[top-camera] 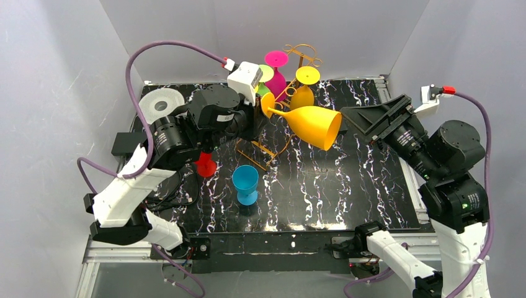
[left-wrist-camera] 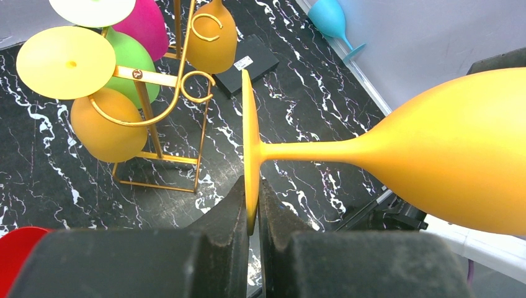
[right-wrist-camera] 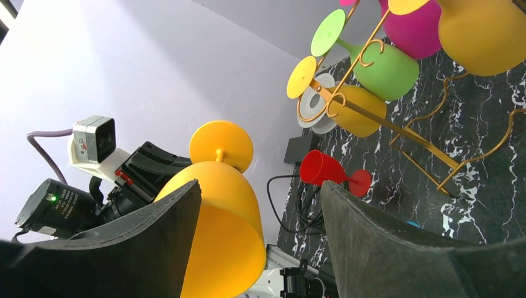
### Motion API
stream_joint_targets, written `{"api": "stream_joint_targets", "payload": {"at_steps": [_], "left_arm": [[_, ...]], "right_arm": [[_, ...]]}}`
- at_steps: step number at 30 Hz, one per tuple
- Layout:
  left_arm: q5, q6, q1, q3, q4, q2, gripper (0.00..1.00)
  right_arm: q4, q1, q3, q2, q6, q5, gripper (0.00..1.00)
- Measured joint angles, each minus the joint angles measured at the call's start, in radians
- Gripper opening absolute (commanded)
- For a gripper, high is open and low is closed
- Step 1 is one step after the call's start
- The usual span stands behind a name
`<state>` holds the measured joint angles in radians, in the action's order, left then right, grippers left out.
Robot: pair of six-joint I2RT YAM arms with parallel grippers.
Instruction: Take the wine glass off the wine glass rack
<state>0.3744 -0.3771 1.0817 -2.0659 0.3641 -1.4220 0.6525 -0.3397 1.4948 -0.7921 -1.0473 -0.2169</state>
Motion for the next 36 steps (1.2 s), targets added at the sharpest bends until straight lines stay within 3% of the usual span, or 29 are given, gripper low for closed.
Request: {"api": "stream_joint_targets", "payload": {"at_steps": [14,22,36], "left_arm": [[-0.012,-0.022,-0.018,-0.027,-0.023,-0.013,0.00],[-0.019,-0.028,-0.019,-0.031,-0.039,-0.014,0.00],[-0.063,-0.039,-0.020,-0.025,-0.069,-0.014,0.00]], "right_arm": [[-0.085,-0.001,-0.098,0.135,0.015,0.031,0.72],[-0.114,-0.001,-0.117,0.114,0.003,0.012,0.65],[-0.189,-0.001,-0.119,0.050,-0.037,-0.064,0.34]]}}
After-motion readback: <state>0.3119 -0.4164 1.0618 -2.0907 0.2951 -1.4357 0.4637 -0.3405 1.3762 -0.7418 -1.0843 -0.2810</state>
